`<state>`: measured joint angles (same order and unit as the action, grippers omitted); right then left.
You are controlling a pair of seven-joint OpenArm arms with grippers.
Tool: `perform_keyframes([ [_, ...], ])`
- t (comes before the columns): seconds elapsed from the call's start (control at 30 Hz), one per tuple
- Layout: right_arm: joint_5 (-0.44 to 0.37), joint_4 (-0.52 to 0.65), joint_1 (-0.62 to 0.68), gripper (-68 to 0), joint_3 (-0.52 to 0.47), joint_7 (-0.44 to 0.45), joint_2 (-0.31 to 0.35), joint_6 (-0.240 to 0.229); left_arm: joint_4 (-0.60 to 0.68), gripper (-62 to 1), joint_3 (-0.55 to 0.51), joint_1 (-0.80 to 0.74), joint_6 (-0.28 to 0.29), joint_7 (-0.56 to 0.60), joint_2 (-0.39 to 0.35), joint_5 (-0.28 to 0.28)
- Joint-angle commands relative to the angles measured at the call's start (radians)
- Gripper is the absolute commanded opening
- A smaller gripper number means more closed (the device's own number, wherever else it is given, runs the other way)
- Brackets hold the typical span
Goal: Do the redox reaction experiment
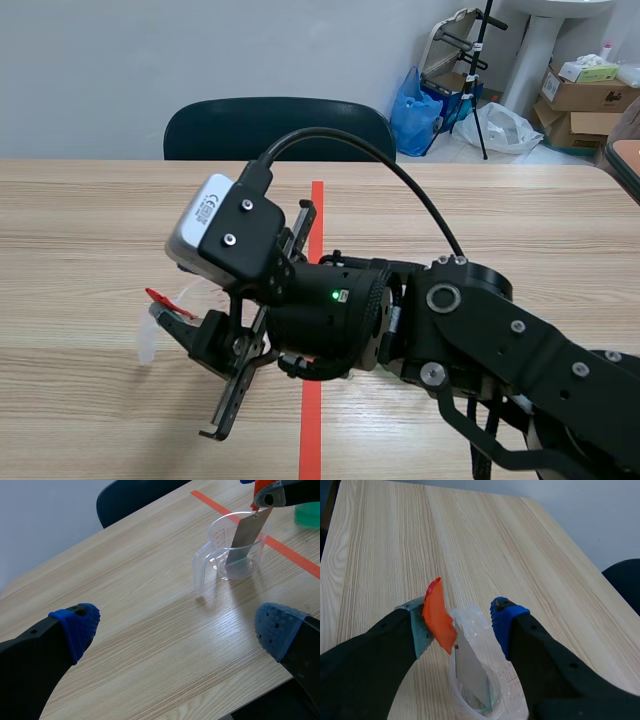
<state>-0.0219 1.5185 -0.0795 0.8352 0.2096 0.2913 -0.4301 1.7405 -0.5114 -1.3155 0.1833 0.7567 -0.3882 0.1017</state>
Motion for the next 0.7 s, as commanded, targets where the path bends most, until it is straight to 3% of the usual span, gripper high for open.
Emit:
perform_keyframes([
  [0.0,-0.007,0.016,-0.006,-47.4,-0.006,0.019,0.002,0.005,0.014,1.4,-0.002,-0.001,-0.001,0.014,0.005,0.009],
  [0.3,-0.008,0.017,-0.006,-67.1,-0.017,0.026,0.003,0.003,0.014,1.4,-0.002,-0.001,-0.001,0.014,0.005,0.009],
  [0.5,-0.022,0.031,-0.006,-66.9,-0.06,0.018,0.002,0.003,0.014,1.4,-0.002,-0.001,-0.001,0.014,0.005,0.009],
  [0.67,-0.099,0.115,-0.006,-66.8,-0.096,-0.126,0.002,-0.013,0.014,1.4,-0.002,-0.001,-0.001,0.014,0.005,0.009],
])
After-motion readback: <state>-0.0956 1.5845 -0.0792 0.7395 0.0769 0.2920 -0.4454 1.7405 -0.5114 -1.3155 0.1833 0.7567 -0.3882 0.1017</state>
